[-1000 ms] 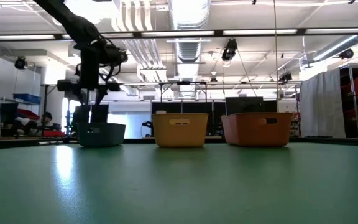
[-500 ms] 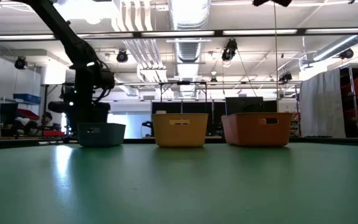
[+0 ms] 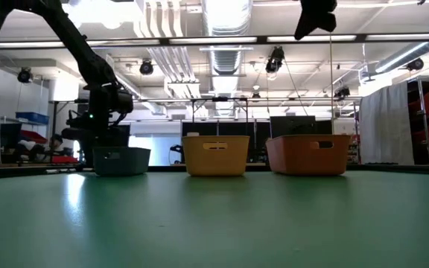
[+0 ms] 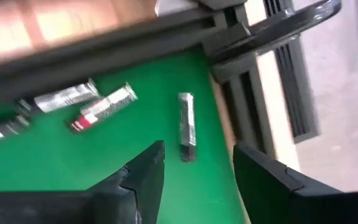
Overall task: Sort batteries
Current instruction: Put the top silver/black battery into the yellow bin
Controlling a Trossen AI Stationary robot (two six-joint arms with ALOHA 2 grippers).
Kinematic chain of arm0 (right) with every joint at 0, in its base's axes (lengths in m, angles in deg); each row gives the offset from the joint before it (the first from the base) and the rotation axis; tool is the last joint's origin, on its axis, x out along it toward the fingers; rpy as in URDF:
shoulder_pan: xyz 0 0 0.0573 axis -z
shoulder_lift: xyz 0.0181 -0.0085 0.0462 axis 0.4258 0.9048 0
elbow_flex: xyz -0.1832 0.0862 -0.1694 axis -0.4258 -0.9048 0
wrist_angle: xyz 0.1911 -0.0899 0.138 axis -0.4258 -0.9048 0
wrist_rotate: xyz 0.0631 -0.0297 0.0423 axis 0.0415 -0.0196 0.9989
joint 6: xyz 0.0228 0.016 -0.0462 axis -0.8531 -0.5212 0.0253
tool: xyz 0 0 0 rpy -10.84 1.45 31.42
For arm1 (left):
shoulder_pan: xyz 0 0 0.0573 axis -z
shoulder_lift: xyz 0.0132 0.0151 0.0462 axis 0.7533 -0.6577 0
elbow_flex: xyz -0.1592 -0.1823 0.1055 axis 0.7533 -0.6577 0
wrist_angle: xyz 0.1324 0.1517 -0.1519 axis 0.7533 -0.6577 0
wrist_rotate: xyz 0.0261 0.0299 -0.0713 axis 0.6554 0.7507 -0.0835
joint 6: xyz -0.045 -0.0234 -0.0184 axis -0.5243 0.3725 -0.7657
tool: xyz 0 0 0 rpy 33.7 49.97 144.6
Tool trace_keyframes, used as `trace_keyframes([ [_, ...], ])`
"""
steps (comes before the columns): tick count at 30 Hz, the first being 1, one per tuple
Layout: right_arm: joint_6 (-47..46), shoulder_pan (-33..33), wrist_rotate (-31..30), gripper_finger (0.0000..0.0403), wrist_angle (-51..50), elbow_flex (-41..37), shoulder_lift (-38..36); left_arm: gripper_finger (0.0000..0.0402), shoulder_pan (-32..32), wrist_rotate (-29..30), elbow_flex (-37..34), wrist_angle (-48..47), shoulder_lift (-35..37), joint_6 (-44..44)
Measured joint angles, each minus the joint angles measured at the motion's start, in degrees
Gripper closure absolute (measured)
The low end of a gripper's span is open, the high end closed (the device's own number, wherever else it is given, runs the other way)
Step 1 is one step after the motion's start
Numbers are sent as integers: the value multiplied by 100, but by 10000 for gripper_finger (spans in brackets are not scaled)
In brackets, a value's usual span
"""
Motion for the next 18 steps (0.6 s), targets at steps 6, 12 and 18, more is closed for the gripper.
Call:
trace_keyframes([
  [6, 65, 120, 5, 390, 79, 0, 201, 241, 8, -323, -83, 27, -221, -835],
  [12, -19, 238, -56, 390, 36, -99, 172, 242, 0, -149, 157, -254, -510, -1045],
  [18, -158, 293, -61, 390, -406, -170, 105, 245, 0, -106, 352, -507, -704, -1151],
])
